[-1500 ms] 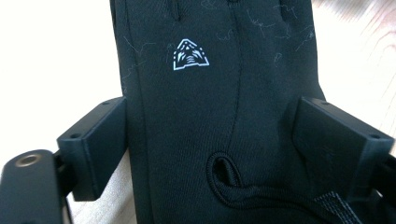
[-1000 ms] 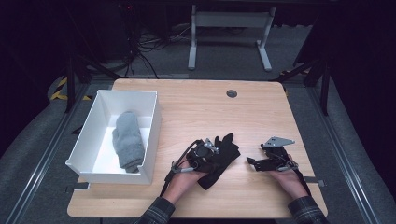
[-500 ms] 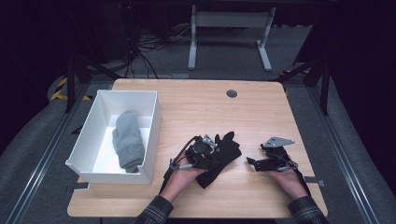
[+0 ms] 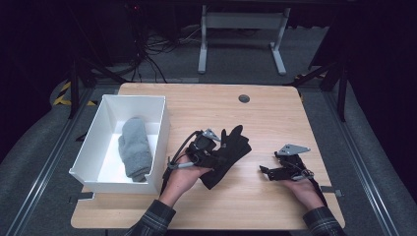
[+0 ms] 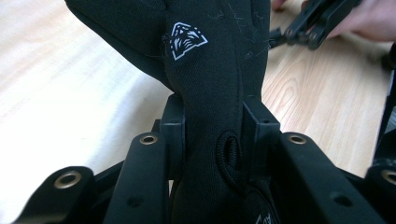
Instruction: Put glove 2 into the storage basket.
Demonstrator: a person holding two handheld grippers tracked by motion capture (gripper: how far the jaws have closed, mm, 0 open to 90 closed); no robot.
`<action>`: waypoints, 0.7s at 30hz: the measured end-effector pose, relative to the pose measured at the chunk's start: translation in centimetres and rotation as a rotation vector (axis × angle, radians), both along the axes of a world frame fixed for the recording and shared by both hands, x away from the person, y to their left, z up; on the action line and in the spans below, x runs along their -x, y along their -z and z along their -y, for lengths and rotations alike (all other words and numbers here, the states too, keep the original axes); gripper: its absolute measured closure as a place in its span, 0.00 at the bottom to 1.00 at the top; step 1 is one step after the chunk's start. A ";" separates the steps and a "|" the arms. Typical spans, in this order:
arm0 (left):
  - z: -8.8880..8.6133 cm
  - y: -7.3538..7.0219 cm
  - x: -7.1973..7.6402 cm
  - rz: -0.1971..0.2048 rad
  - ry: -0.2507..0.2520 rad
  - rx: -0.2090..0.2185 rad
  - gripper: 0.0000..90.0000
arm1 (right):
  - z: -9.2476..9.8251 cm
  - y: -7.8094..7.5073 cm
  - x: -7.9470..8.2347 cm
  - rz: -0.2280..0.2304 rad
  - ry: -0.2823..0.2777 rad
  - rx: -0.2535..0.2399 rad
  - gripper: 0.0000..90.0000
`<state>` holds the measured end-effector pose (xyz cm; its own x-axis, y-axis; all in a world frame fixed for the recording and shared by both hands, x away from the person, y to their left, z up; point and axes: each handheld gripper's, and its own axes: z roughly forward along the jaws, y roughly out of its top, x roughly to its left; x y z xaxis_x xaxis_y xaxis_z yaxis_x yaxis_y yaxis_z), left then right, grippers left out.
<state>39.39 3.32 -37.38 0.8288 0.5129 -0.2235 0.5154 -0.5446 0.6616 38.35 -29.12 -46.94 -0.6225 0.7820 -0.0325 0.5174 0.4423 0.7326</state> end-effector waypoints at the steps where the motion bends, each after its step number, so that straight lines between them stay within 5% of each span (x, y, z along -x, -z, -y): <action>1: -0.3 -0.5 -0.1 -0.001 -0.004 0.008 0.75 | 0.0 0.0 0.0 0.000 0.000 0.000 0.16; 13: -2.7 -4.8 -0.6 0.027 -0.030 0.019 0.75 | 0.0 0.0 0.0 0.000 0.000 0.000 0.16; 21: -5.8 -7.5 -0.9 0.070 -0.096 0.027 0.75 | 0.0 0.0 0.0 0.001 0.000 0.000 0.16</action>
<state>40.31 9.14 -29.88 0.7902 0.5853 -0.1817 0.5167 -0.4767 0.7111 38.34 -29.12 -46.94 -0.6222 0.7822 -0.0333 0.5170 0.4424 0.7328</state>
